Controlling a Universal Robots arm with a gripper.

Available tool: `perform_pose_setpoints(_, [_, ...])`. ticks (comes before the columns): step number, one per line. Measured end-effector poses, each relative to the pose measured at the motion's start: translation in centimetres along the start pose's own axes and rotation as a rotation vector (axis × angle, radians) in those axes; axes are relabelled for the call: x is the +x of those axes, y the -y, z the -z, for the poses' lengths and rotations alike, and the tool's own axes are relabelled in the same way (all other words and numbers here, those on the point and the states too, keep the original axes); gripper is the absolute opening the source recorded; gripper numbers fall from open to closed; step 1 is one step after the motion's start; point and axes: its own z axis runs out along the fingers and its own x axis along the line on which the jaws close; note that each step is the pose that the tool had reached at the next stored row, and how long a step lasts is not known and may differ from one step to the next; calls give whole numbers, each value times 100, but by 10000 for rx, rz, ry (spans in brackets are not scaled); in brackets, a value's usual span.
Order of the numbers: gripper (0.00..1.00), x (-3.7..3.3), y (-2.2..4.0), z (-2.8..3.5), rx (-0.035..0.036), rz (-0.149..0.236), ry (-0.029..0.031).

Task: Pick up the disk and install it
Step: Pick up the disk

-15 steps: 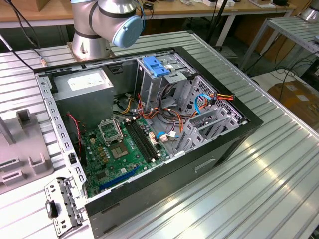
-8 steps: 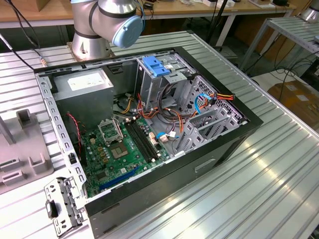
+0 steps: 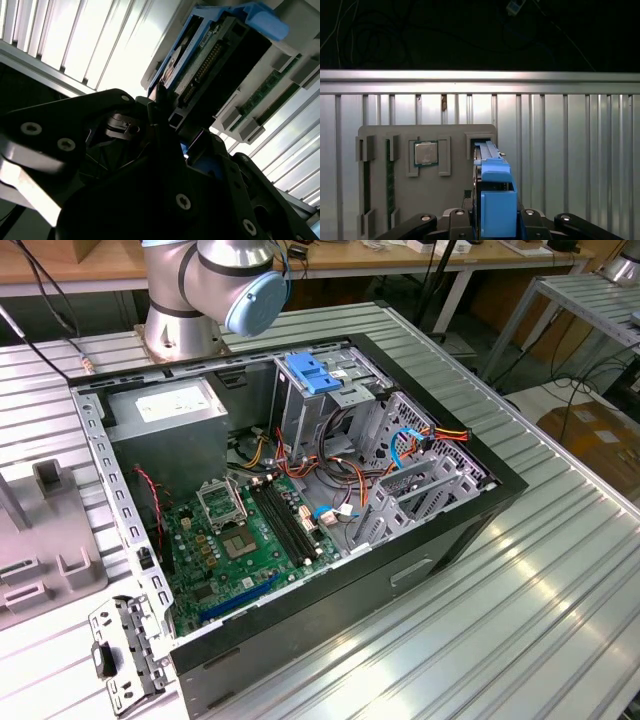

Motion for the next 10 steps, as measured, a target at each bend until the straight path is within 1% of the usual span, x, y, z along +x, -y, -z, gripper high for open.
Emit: perform_pose_setpoints(10, [37,-4,-1,45,-1,0,1])
